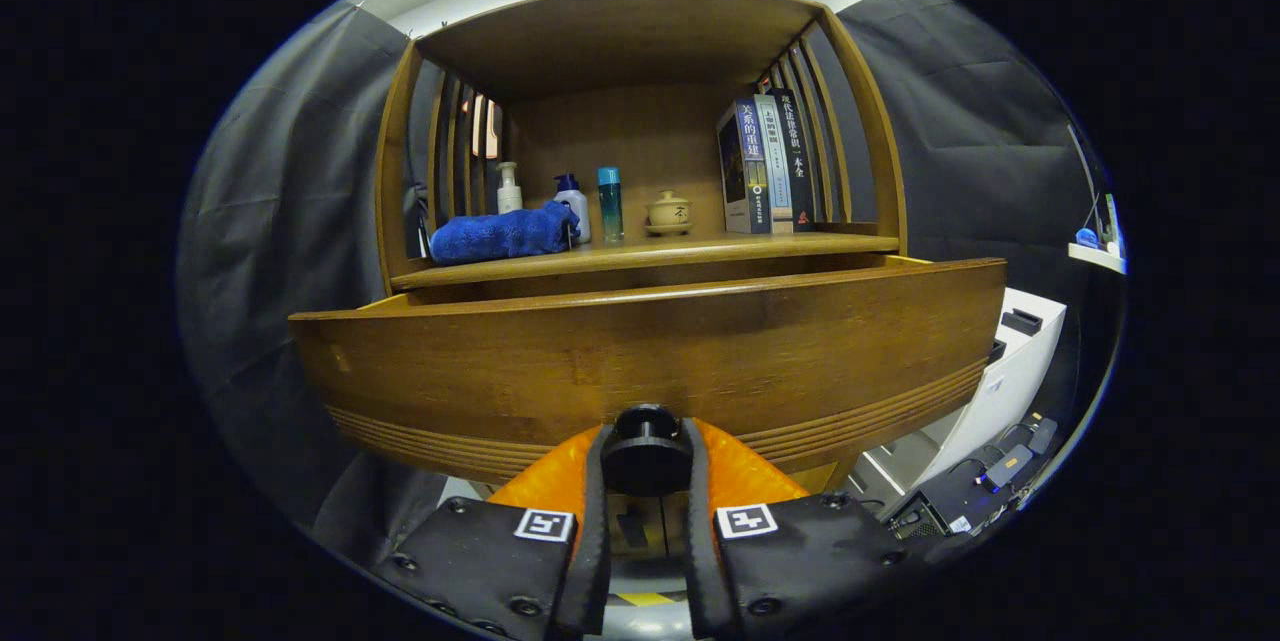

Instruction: Pull open the drawer, take out the items inside it, and place them on the countertop above the cabinet.

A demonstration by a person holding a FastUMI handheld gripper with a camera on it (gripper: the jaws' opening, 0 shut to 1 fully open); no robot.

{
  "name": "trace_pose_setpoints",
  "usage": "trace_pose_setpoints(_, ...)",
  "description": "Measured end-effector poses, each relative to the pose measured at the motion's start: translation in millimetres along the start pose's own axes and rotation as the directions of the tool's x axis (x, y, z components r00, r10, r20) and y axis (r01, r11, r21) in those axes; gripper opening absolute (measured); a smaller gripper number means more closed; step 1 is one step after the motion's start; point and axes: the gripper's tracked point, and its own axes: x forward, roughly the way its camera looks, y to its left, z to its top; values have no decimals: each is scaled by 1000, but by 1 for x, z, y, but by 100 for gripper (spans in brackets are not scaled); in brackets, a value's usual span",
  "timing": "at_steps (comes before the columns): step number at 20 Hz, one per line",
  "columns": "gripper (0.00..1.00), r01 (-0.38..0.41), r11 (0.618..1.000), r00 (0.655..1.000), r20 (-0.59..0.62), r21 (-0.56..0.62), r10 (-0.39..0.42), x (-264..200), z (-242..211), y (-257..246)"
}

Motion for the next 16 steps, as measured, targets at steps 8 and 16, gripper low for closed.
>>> trace_pose_setpoints(8,39,1,1000,999,-35,-3,-1,-37,-15,-1)
trace_pose_setpoints(16,39,-5,1000,998,-62,-4,5,-52,-21,1)
